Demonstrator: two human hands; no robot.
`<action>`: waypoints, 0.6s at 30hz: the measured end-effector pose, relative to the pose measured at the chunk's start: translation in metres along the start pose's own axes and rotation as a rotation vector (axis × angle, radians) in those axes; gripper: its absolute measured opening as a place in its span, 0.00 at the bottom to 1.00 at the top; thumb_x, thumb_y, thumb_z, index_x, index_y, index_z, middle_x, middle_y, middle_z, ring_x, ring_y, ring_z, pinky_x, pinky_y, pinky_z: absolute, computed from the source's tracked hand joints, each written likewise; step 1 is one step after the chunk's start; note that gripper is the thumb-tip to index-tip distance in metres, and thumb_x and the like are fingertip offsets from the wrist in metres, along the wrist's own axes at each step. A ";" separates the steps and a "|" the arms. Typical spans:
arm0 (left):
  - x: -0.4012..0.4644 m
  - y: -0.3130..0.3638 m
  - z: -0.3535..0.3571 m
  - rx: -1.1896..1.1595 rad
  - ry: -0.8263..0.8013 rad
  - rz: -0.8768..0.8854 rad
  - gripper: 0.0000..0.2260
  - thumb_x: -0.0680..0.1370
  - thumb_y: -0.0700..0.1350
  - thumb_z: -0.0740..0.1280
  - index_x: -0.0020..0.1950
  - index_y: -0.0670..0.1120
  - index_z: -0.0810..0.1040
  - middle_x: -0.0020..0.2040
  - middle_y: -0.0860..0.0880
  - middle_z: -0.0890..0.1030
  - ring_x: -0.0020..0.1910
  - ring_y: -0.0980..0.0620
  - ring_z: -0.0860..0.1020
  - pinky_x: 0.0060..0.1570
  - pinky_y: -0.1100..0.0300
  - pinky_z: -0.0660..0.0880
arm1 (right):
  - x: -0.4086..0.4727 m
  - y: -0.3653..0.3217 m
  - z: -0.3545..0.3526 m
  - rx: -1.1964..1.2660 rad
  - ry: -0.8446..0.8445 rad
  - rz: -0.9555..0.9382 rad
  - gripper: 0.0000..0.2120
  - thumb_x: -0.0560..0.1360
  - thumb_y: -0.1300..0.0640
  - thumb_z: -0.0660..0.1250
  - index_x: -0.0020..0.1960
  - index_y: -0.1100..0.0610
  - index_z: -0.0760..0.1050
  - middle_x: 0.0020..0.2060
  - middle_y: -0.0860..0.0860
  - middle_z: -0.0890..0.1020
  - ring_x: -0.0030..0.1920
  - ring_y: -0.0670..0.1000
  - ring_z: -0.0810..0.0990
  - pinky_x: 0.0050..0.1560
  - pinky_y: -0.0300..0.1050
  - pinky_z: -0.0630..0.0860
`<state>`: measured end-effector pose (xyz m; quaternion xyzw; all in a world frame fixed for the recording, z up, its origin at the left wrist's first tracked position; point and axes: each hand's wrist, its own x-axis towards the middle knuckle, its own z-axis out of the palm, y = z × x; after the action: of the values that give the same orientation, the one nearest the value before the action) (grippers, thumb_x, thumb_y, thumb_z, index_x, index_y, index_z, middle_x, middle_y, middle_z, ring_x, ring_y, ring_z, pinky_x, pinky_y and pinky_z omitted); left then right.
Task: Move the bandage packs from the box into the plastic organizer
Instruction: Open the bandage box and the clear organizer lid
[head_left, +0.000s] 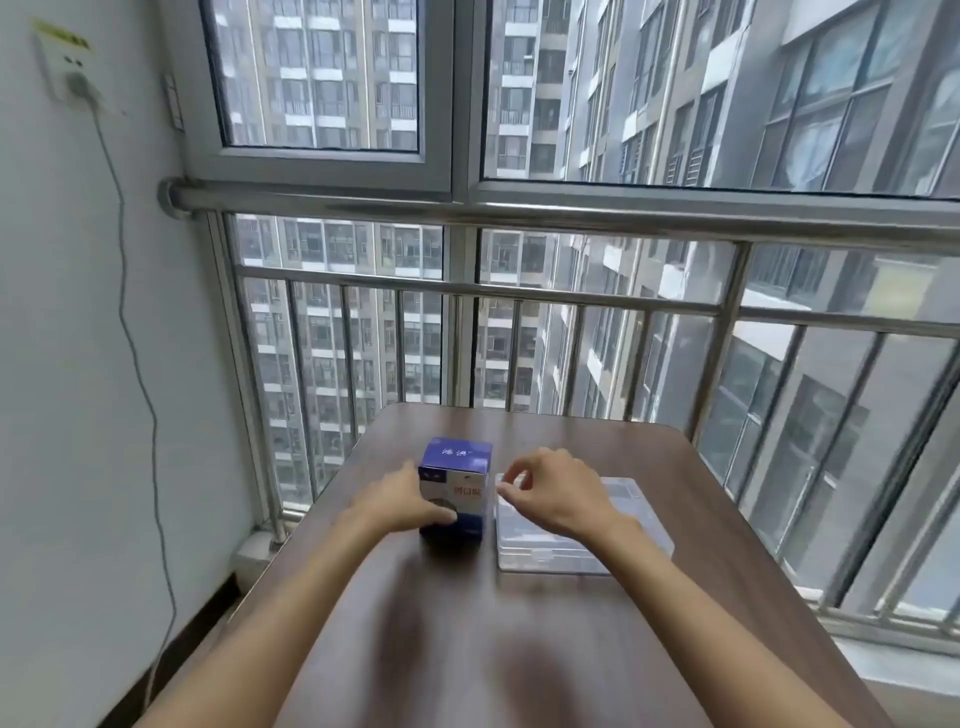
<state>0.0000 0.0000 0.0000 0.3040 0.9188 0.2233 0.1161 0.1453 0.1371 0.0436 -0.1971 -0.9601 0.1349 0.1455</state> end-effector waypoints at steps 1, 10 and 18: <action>0.006 0.000 0.008 -0.042 0.036 0.026 0.42 0.56 0.67 0.71 0.67 0.52 0.66 0.63 0.54 0.76 0.60 0.49 0.76 0.58 0.53 0.74 | 0.006 0.001 0.006 0.019 -0.009 0.001 0.13 0.75 0.47 0.63 0.57 0.48 0.79 0.55 0.48 0.81 0.55 0.52 0.78 0.52 0.44 0.73; 0.033 0.013 0.064 -0.428 0.498 -0.068 0.45 0.63 0.63 0.73 0.73 0.54 0.53 0.61 0.51 0.78 0.58 0.45 0.78 0.48 0.54 0.73 | 0.064 0.010 0.088 0.356 0.054 -0.083 0.22 0.81 0.48 0.55 0.73 0.52 0.61 0.74 0.47 0.59 0.74 0.46 0.57 0.73 0.44 0.55; 0.039 0.000 0.079 -0.494 0.684 0.097 0.41 0.57 0.67 0.70 0.66 0.53 0.65 0.58 0.56 0.74 0.54 0.54 0.78 0.45 0.61 0.74 | 0.069 0.016 0.072 0.471 0.064 -0.122 0.16 0.72 0.50 0.68 0.59 0.50 0.70 0.57 0.43 0.75 0.56 0.43 0.73 0.55 0.37 0.69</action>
<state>-0.0026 0.0509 -0.0722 0.2184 0.8080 0.5298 -0.1369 0.0658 0.1659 -0.0120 -0.1037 -0.9072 0.3396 0.2256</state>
